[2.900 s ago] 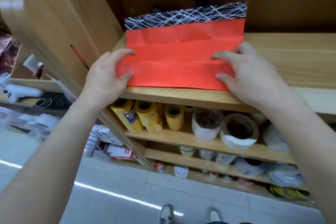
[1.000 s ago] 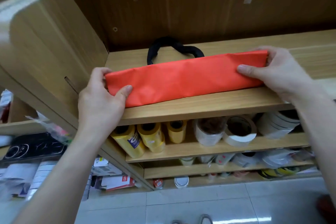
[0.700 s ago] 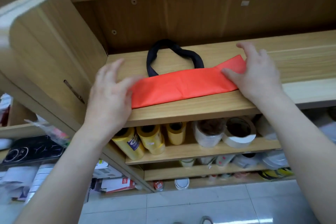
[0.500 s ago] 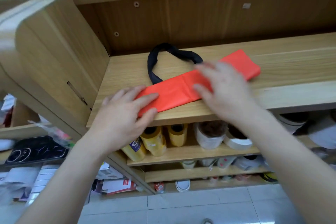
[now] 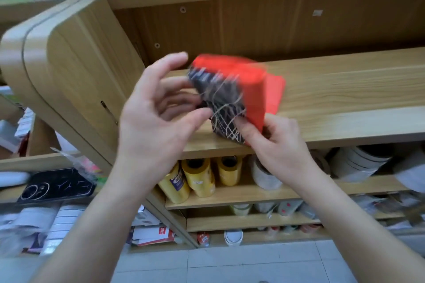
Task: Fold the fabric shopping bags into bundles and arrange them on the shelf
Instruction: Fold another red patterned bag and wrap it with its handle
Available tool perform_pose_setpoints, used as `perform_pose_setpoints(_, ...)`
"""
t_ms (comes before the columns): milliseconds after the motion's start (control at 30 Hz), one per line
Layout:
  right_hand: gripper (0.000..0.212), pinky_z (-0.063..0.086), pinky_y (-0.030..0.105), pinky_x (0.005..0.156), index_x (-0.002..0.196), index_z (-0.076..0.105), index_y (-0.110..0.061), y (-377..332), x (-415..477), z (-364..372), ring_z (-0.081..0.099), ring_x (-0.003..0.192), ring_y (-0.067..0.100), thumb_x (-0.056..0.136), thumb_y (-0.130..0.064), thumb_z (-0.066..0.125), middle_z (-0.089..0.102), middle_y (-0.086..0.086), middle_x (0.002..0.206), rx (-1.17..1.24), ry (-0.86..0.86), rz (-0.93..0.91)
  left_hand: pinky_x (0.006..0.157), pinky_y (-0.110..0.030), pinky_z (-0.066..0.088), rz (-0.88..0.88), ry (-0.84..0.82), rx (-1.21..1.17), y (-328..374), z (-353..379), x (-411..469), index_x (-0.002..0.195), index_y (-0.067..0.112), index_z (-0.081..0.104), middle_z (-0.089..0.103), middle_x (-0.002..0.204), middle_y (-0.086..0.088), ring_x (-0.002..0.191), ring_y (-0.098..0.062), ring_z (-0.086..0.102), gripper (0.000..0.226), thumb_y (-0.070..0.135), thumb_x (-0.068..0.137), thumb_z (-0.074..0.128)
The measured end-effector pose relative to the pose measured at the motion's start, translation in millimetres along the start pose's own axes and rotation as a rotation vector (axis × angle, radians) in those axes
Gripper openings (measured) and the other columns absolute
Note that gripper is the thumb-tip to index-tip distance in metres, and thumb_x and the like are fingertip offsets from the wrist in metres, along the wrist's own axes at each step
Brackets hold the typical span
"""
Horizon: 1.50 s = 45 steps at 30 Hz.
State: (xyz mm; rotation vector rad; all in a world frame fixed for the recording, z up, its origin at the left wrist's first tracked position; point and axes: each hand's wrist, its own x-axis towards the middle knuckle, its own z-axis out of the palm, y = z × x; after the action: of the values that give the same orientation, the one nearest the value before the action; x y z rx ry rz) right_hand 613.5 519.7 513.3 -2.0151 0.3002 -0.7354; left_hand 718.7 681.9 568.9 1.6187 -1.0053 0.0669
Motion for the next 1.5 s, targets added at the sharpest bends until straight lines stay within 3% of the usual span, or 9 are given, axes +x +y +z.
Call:
perform_pose_setpoints(167, 0.028, 0.06, 0.039, 0.076, 0.108, 0.058, -0.03, -7, 1, 1, 0.071, 0.086, 0.012, 0.091, -0.01, 0.067, 0.071, -0.011, 0.096, 0.318, 0.08, 0.159, 0.082, -0.017, 0.04, -0.201, -0.328, 0.419, -20, 36, 14, 0.139, 0.036, 0.035, 0.057, 0.107, 0.024, 0.109, -0.003, 0.059, 0.071, 0.041, 0.081, 0.075)
perform_pose_setpoints(300, 0.047, 0.054, 0.036, 0.076, 0.128, 0.047, -0.032, -3, 4, 5, 0.065, 0.082, 0.01, 0.088, -0.021, 0.068, 0.063, -0.014, 0.091, -0.17, 0.188, 0.044, 0.08, -0.03, 0.042, -0.243, -0.315, 0.592, -25, 42, 13, 0.126, 0.028, 0.041, 0.058, 0.105, 0.017, 0.103, -0.012, 0.058, 0.055, 0.049, 0.084, 0.069)
perform_pose_setpoints(433, 0.044, 0.042, 0.033, 0.071, 0.132, 0.046, -0.022, -3, 10, 3, 0.063, 0.087, 0.025, 0.093, -0.035, 0.06, 0.065, -0.002, 0.093, -0.551, 0.192, 0.075, 0.1, -0.049, 0.037, -0.147, -0.207, 0.971, -24, 46, 8, 0.147, 0.023, 0.027, 0.046, 0.137, -0.001, 0.127, -0.025, 0.04, 0.09, 0.059, 0.077, 0.07)
perform_pose_setpoints(567, 0.046, 0.044, 0.039, 0.08, 0.134, 0.046, -0.02, -5, 12, 6, 0.06, 0.102, 0.031, 0.094, -0.04, 0.056, 0.061, 0.004, 0.113, -0.655, 0.116, 0.155, 0.102, -0.046, 0.045, 0.283, -0.288, 0.867, -37, 44, -1, 0.138, 0.013, 0.051, 0.054, 0.134, -0.01, 0.128, -0.029, 0.048, 0.06, 0.039, 0.086, 0.067)
perform_pose_setpoints(767, 0.061, 0.036, 0.046, 0.097, 0.146, 0.033, -0.018, 2, 19, 5, 0.044, 0.121, 0.035, 0.092, -0.04, 0.052, 0.052, 0.008, 0.136, -0.721, 0.012, 0.246, 0.115, -0.03, 0.023, 0.237, -0.598, 0.836, -53, 38, -11, 0.147, 0.018, 0.042, 0.04, 0.153, -0.001, 0.144, -0.016, 0.033, 0.079, 0.067, 0.087, 0.032)
perform_pose_setpoints(933, 0.087, 0.041, 0.046, 0.107, 0.155, 0.014, -0.026, 7, 45, -8, 0.052, 0.124, 0.03, 0.084, -0.038, 0.062, 0.057, 0.008, 0.135, -0.205, 0.004, 0.389, 0.113, -0.04, 0.036, 0.277, -0.603, 0.77, -56, 40, -11, 0.145, 0.014, 0.046, 0.043, 0.151, -0.006, 0.142, -0.023, 0.037, 0.071, 0.027, 0.082, 0.075)
perform_pose_setpoints(1133, 0.052, 0.041, 0.034, 0.105, 0.142, 0.042, -0.02, 4, 67, 9, 0.054, 0.118, 0.02, 0.095, -0.033, 0.06, 0.057, 0.003, 0.128, -0.068, 0.093, 0.338, 0.11, -0.041, 0.04, 0.365, -0.588, 0.706, -59, 46, -9, 0.14, 0.009, 0.053, 0.05, 0.145, -0.01, 0.137, -0.027, 0.044, 0.072, 0.005, 0.072, 0.079)
perform_pose_setpoints(1367, 0.025, 0.058, 0.036, 0.068, 0.092, 0.058, -0.023, 10, 61, -8, 0.063, 0.076, 0.016, 0.091, 0.003, 0.059, 0.061, 0.008, 0.092, 0.415, 0.117, 0.311, 0.077, -0.008, 0.044, -0.083, -0.253, 0.177, -45, 40, 1, 0.099, 0.016, 0.07, 0.068, 0.1, 0.011, 0.094, 0.003, 0.061, 0.017, 0.021, 0.083, 0.074)
perform_pose_setpoints(1500, 0.029, 0.054, 0.045, 0.086, 0.093, 0.071, -0.017, 4, 55, -12, 0.065, 0.087, 0.025, 0.092, 0.003, 0.05, 0.069, 0.012, 0.101, 0.62, 0.082, 0.334, 0.083, -0.004, 0.038, -0.193, -0.182, 0.291, -40, 50, 16, 0.118, 0.023, 0.046, 0.047, 0.118, 0.007, 0.099, 0.006, 0.048, 0.044, 0.039, 0.084, 0.069)
